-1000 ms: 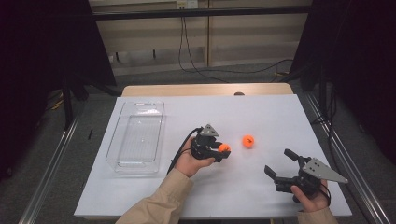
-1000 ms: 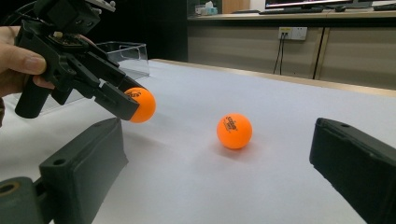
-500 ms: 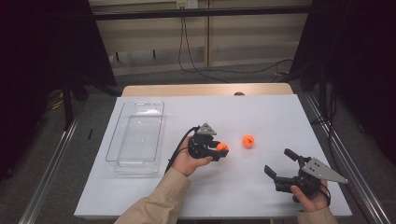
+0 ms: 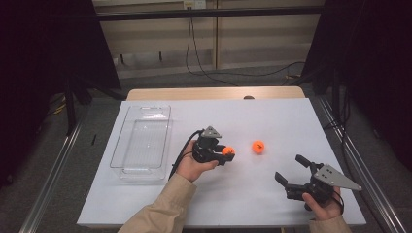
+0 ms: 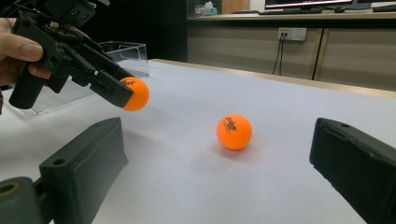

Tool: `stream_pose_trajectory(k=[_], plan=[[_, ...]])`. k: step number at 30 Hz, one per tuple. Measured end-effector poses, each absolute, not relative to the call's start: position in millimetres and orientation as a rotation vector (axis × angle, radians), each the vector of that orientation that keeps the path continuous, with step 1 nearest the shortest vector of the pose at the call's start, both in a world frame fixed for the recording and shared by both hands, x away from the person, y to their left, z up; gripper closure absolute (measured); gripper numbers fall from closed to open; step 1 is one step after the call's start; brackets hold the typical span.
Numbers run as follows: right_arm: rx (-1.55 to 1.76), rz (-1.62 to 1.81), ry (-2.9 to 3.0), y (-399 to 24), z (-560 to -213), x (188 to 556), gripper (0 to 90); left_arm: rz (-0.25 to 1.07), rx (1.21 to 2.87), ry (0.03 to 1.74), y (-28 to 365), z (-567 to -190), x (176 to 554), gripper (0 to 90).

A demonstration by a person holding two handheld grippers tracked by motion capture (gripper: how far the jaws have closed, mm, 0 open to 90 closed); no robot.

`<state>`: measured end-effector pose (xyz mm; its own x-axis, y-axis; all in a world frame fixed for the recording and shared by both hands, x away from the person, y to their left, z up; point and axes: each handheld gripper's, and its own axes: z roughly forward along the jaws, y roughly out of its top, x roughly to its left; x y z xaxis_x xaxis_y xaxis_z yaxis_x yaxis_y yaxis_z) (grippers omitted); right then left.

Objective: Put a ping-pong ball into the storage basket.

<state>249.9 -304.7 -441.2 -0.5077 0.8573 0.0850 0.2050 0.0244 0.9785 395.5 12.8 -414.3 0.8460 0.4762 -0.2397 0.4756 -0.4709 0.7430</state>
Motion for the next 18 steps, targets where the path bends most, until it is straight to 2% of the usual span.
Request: stream_pose_trajectory(k=[18], plan=[[1.084, 1.521, 1.752, -305, -441, 250, 3.2, -0.011, 2.120, 0.737, 24, -407, 399, 51.0]])
